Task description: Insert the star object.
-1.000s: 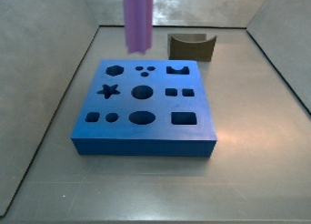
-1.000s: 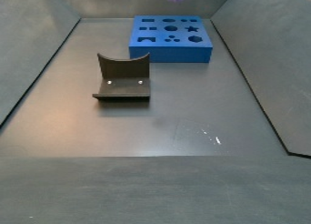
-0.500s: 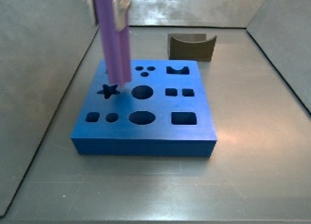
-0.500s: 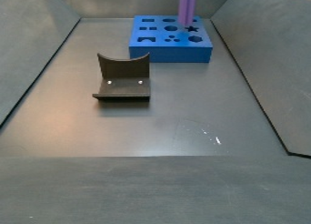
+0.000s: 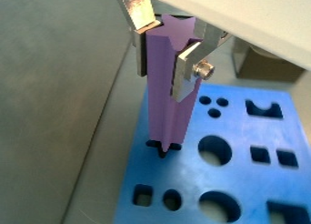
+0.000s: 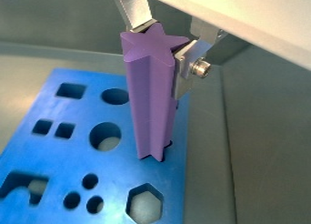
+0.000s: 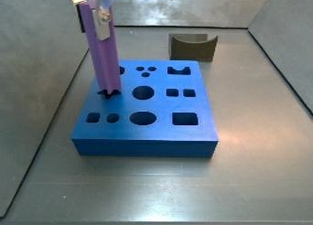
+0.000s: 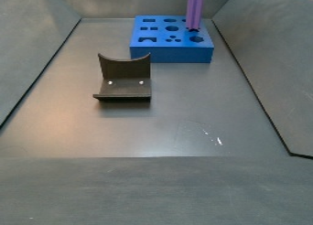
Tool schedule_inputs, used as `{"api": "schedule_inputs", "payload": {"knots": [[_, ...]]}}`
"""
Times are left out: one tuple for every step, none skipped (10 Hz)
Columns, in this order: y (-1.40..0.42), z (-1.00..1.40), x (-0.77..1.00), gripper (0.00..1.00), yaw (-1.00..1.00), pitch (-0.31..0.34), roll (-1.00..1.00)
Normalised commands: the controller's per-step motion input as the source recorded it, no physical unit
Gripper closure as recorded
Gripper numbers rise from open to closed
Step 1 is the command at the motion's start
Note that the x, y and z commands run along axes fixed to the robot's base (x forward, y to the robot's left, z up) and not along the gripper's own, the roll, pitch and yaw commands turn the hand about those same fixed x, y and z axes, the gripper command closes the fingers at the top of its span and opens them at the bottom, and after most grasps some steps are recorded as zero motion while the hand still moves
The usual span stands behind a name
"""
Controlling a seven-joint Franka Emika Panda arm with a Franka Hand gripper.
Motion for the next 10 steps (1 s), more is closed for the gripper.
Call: {"api": "schedule_inputs", "payload": {"knots": [[-0.08, -0.29, -0.19, 1.0, -0.53, -0.144, -0.12], [-0.03, -0.28, -0.03, 1.0, -0.22, -0.1, -0.09], [0.0, -0.33, 0.0, 1.0, -0.01, -0.061, -0.02], [0.0, -0.39, 0.0, 1.0, 0.0, -0.059, -0.03], [0.0, -0.61, 0.0, 1.0, 0.0, -0.063, -0.01], [0.0, -0.7, 0.07, 1.0, 0.0, -0.023, 0.0], [0.0, -0.63, 0.2, 1.0, 0.0, 0.0, 0.0], [0.0, -0.59, 0.31, 1.0, 0.0, 0.004, 0.0], [0.0, -0.51, 0.31, 1.0, -0.11, 0.0, 0.0], [0.0, -0.36, 0.25, 1.0, -0.1, -0.006, -0.12]]}}
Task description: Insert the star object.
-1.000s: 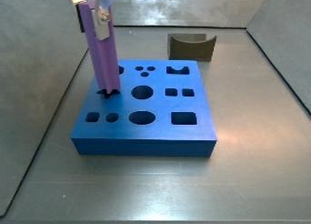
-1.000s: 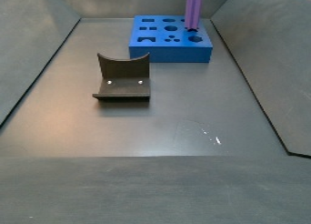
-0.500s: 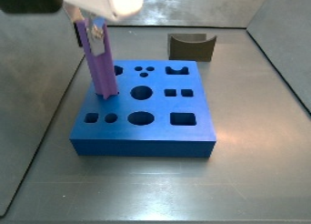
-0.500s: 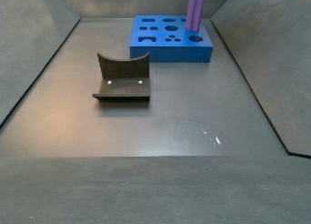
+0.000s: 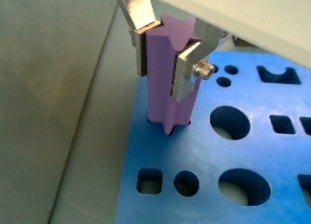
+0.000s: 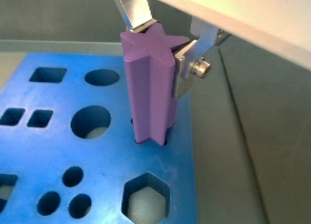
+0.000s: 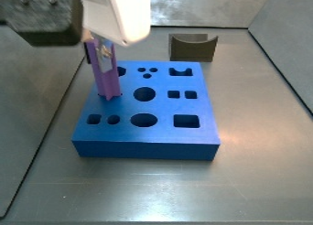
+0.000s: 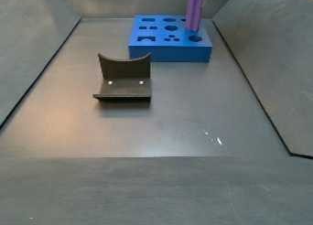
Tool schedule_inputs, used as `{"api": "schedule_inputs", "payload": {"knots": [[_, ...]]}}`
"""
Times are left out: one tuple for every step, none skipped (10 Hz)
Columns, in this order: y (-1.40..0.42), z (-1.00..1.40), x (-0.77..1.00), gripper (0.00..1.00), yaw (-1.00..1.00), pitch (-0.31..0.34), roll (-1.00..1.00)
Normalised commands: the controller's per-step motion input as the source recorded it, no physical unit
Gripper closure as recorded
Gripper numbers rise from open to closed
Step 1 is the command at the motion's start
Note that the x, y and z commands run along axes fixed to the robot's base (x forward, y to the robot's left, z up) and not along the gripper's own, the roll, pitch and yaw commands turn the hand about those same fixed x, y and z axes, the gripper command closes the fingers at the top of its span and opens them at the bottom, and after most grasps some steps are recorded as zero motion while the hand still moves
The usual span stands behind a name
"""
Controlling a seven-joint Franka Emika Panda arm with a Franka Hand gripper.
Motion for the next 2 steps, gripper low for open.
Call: {"api": "schedule_inputs", "payload": {"knots": [[0.0, -0.33, 0.21, 1.0, -0.05, -0.034, -0.07], [-0.14, -0.14, 0.0, 1.0, 0.05, -0.073, 0.04]]}}
